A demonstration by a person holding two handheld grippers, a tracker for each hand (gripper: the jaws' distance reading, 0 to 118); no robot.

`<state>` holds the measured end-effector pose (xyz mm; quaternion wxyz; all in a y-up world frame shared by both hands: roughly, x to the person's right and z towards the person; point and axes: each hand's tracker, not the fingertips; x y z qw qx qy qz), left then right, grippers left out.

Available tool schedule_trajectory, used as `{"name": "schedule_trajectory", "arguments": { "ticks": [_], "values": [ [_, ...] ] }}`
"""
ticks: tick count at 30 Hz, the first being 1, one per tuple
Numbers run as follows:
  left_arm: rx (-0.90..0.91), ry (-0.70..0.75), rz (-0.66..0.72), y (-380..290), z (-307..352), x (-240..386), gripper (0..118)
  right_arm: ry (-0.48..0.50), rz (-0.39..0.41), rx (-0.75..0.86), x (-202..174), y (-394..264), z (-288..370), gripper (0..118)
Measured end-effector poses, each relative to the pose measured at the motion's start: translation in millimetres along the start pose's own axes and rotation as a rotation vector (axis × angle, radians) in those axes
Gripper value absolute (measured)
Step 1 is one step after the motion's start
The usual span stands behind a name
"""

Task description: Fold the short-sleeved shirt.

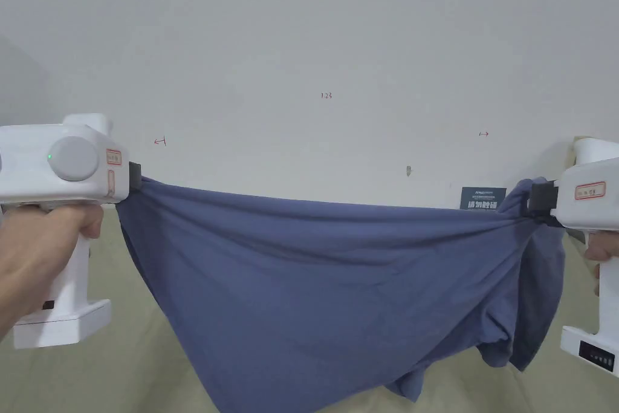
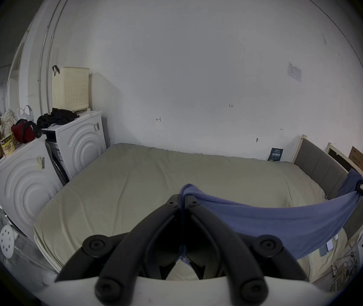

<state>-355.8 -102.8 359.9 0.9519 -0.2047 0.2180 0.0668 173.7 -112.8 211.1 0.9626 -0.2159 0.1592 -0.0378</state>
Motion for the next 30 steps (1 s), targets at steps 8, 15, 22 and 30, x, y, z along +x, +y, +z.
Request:
{"name": "schedule_trajectory", "arguments": {
  "ticks": [8,15,22,30],
  "values": [
    [-0.012,0.053,-0.021,33,-52,9,0,-0.027,0.046,0.000,-16,39,-59,6],
    [0.015,0.085,-0.015,64,-103,18,0,-0.052,0.079,0.016,-31,78,-119,6],
    [0.039,0.119,-0.037,81,-157,23,0,-0.061,0.100,0.026,-41,100,-183,6],
    [0.025,0.139,-0.052,75,-215,27,0,-0.067,0.103,-0.008,-43,85,-245,6]
  ]
}}
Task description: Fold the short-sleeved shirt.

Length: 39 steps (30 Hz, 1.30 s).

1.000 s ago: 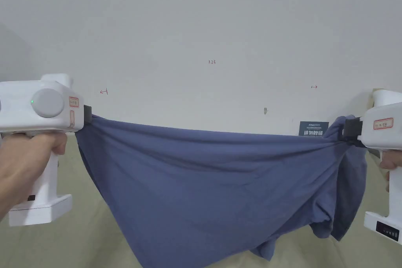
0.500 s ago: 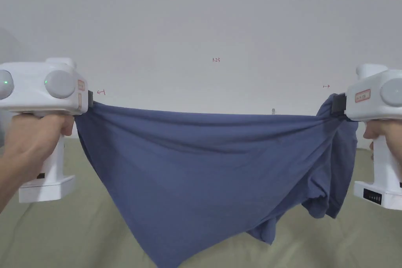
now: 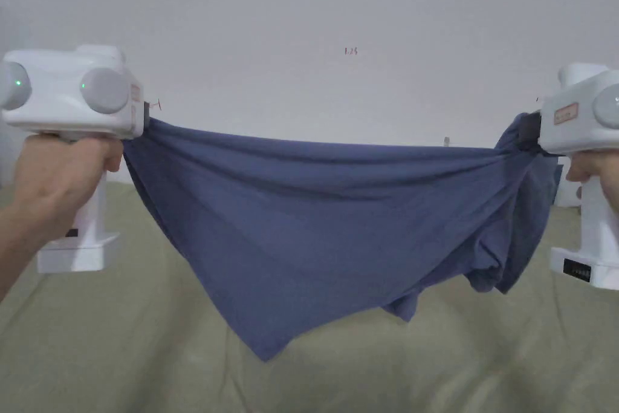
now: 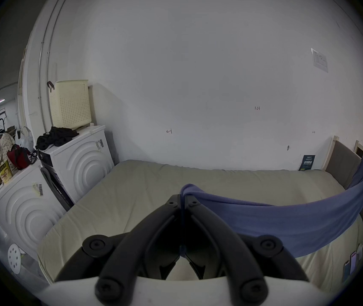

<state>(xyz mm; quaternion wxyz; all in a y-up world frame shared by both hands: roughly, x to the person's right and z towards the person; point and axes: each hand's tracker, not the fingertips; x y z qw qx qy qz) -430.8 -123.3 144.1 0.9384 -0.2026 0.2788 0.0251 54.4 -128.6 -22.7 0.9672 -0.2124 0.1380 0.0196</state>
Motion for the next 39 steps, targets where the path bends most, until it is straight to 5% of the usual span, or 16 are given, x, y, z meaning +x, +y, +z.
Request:
{"name": "schedule_trajectory", "arguments": {
  "ticks": [7,19,27,39],
  "values": [
    [-0.087,-0.055,0.005,-81,-16,3,0,-0.005,0.014,-0.079,6,-76,-26,6],
    [-0.346,-0.113,-0.044,-276,49,-18,0,-0.003,-0.128,-0.280,43,-276,40,6],
    [-0.391,-0.126,-0.028,-331,127,-50,0,0.007,-0.252,-0.344,65,-357,130,6],
    [-0.570,-0.143,0.055,-414,160,-75,0,-0.034,-0.302,-0.445,70,-440,165,6]
  ]
}}
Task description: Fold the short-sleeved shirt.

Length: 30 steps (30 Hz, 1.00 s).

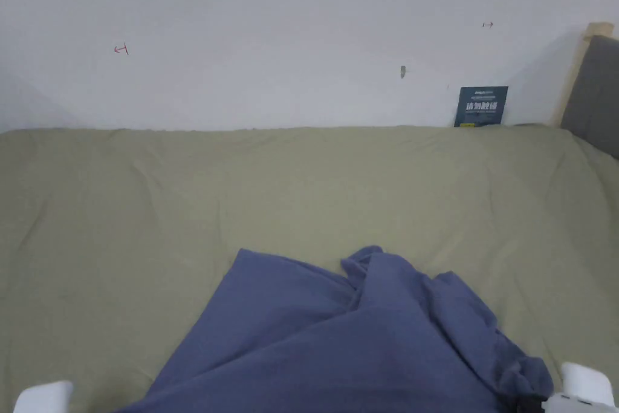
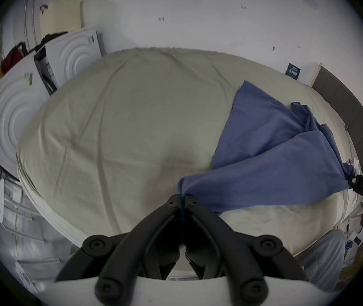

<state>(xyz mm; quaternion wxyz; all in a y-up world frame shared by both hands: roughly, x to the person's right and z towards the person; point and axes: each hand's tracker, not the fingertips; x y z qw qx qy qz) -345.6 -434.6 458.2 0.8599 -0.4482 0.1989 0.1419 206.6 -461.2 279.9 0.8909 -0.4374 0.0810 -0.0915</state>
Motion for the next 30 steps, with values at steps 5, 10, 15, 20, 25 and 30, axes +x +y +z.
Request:
{"name": "schedule_trajectory", "arguments": {
  "ticks": [5,10,15,20,25,30],
  "values": [
    [-0.004,-0.018,-0.012,-1,-3,1,30,-0.069,0.008,-0.051,-4,1,-2,102],
    [0.018,-0.027,0.008,-4,14,1,117,-0.036,0.018,-0.022,-8,3,29,118],
    [0.050,-0.088,0.025,-4,49,2,111,-0.020,0.125,0.019,-34,-4,69,115],
    [0.113,-0.100,-0.016,-20,68,2,0,0.034,0.138,0.049,-67,-26,105,27],
    [0.116,-0.104,-0.032,-35,66,-3,0,0.046,0.182,0.097,-90,-51,112,0],
    [0.076,-0.084,-0.019,-44,57,-15,0,0.056,0.220,0.096,-98,-62,106,0]
  ]
}}
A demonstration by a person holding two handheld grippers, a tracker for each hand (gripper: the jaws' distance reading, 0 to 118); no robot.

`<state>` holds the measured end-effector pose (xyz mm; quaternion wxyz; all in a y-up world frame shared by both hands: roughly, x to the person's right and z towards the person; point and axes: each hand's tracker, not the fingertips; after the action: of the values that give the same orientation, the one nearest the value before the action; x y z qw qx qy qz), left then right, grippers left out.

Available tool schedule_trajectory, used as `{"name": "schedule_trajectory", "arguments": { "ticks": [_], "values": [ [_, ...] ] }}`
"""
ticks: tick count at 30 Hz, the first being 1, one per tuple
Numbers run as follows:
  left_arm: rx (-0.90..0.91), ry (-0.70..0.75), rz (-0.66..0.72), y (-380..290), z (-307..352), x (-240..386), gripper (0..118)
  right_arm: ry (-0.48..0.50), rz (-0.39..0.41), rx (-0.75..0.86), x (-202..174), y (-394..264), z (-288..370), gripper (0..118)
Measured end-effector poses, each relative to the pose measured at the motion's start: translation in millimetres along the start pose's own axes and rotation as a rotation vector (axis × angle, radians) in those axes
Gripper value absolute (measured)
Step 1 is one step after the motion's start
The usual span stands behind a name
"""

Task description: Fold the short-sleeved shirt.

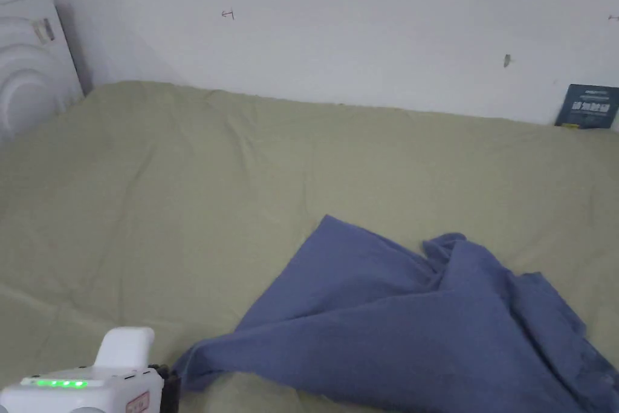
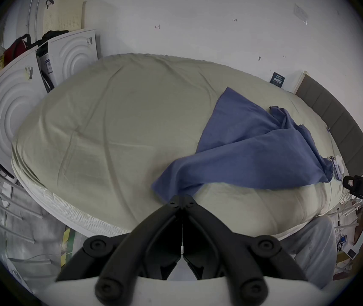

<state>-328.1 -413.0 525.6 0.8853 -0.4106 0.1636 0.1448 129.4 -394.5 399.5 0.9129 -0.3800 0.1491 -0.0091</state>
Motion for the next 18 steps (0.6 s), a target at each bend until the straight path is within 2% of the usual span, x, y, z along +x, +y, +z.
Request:
{"name": "schedule_trajectory", "arguments": {
  "ticks": [6,7,9,10,16,17,18],
  "values": [
    [-0.014,-0.016,0.032,9,-10,-12,0,0.026,0.015,-0.044,-6,-7,-13,0],
    [-0.017,-0.023,0.024,13,-14,-11,22,0.031,0.020,-0.053,-8,-7,-13,0],
    [-0.036,-0.031,0.003,21,-26,-8,111,0.037,0.023,-0.062,-9,-8,-16,0],
    [-0.092,-0.024,0.003,24,-37,-8,116,0.041,0.023,-0.065,-10,-8,-17,0],
    [-0.125,0.008,0.002,42,-85,-6,112,0.046,0.037,-0.066,-11,-7,-15,0],
    [-0.135,0.016,-0.007,44,-93,-6,106,0.043,0.041,-0.070,-11,-7,-16,0],
    [-0.139,0.022,-0.008,44,-92,-8,92,0.039,0.043,-0.071,-10,-7,-16,0]
  ]
}}
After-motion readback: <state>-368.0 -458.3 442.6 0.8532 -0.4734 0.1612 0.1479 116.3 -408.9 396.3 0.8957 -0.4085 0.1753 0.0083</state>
